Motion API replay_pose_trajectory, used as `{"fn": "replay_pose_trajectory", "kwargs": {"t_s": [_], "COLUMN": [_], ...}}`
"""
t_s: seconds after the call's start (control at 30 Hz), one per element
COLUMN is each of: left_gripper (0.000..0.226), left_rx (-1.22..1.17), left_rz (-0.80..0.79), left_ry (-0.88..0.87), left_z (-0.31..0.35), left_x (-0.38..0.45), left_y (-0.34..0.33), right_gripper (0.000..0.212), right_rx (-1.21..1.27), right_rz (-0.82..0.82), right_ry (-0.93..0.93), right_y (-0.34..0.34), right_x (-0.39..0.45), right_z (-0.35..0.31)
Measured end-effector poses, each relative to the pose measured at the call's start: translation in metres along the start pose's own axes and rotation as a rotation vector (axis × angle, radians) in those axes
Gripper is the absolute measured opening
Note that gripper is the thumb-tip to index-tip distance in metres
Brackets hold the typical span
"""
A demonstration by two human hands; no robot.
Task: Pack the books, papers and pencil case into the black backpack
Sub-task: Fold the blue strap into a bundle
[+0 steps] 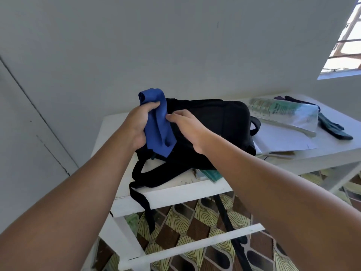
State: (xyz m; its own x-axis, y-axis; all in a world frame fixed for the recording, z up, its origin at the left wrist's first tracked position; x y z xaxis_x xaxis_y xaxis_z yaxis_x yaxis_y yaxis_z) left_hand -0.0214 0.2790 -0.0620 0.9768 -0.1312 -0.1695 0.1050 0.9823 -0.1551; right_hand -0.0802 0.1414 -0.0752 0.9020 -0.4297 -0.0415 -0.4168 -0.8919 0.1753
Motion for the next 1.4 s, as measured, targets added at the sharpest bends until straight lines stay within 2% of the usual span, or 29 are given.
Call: {"fn": "replay_pose_trajectory", "kwargs": {"t_s": [0.1, 0.17, 0.27, 0.33, 0.4, 0.47, 0.53, 0.6, 0.63, 0.7, 0.73, 0.8, 0.87, 0.93, 1.03, 1.17, 1.27, 1.33, 1.4], "left_gripper": [0.018, 0.02, 0.028, 0.029, 0.025, 0.036, 0.041, 0.037, 0.035, 0.031, 0.038, 0.048, 0.035, 0.008, 0.013, 0.011, 0.004, 0.006, 0.005], "left_rx": [-0.113, -0.116, -0.062, -0.005, 0.108, 0.224, 0.516, 0.907, 1.091, 1.413, 1.515, 1.592, 1.6, 1.557, 1.319, 0.929, 0.809, 0.818, 0.864], "left_rz": [-0.096, -0.112, -0.07, -0.115, -0.211, -0.192, -0.014, -0.011, -0.072, -0.211, -0.259, -0.26, -0.213, -0.194, -0.118, 0.162, 0.238, 0.228, 0.21], "left_ry": [0.067, 0.08, 0.067, 0.031, -0.043, -0.101, -0.286, -0.503, -0.536, -0.489, -0.454, -0.44, -0.505, -0.553, -0.536, -0.515, -0.56, -0.597, -0.625], "left_z": [0.0, -0.003, -0.008, -0.01, -0.007, -0.006, -0.007, -0.014, -0.021, -0.035, -0.04, -0.045, -0.047, -0.047, -0.038, -0.007, 0.019, 0.029, 0.031], "left_x": [-0.006, -0.005, -0.001, 0.001, 0.001, 0.006, 0.026, 0.041, 0.048, 0.052, 0.052, 0.051, 0.053, 0.054, 0.061, 0.068, 0.063, 0.059, 0.054], "left_y": [-0.009, -0.014, -0.022, -0.027, -0.028, -0.022, -0.01, -0.005, -0.004, -0.003, -0.003, -0.005, -0.009, -0.01, -0.004, 0.0, -0.007, -0.012, -0.014], "right_gripper": [0.038, 0.039, 0.024, 0.015, 0.018, 0.021, 0.025, 0.023, 0.021, 0.019, 0.018, 0.016, 0.016, 0.013, 0.006, 0.006, 0.011, 0.009, 0.009], "right_rx": [0.169, 0.246, 0.223, 0.236, 0.314, 0.365, 0.399, 0.461, 0.503, 0.573, 0.596, 0.624, 0.633, 0.645, 0.603, 0.164, -0.091, -0.023, 0.18], "right_rz": [-0.181, -0.221, -0.145, -0.058, 0.019, 0.082, 0.124, 0.134, 0.129, 0.11, 0.098, 0.067, 0.031, -0.009, -0.072, -0.229, -0.3, -0.22, -0.106], "right_ry": [-0.041, -0.058, 0.017, 0.045, -0.04, -0.139, -0.187, -0.222, -0.237, -0.247, -0.244, -0.236, -0.229, -0.226, -0.236, -0.236, -0.283, -0.317, -0.388], "right_y": [-0.011, -0.017, -0.015, -0.007, 0.002, 0.013, 0.023, 0.03, 0.032, 0.035, 0.036, 0.037, 0.037, 0.035, 0.029, 0.016, 0.008, 0.002, -0.003], "right_x": [-0.002, -0.005, -0.003, 0.002, 0.009, 0.014, 0.017, 0.02, 0.021, 0.021, 0.021, 0.02, 0.017, 0.013, 0.008, -0.002, -0.005, 0.003, 0.013], "right_z": [0.007, 0.011, 0.021, 0.027, 0.034, 0.039, 0.041, 0.043, 0.042, 0.037, 0.035, 0.031, 0.029, 0.028, 0.031, 0.053, 0.068, 0.067, 0.061]}}
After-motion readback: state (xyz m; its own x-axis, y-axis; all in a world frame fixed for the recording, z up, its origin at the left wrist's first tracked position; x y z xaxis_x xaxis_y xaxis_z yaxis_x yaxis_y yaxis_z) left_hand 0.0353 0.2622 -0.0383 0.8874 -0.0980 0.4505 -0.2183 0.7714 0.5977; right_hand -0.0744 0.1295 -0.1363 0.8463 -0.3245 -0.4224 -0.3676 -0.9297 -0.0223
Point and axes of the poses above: each hand's wrist, its own x-axis towards the middle knuckle, its own y-axis out of the back of the hand, z = x × y, the point moved 4 cm from there along x, towards the middle knuckle, and after that the axes turned 12 degrees about z, right-handed, at the moved point
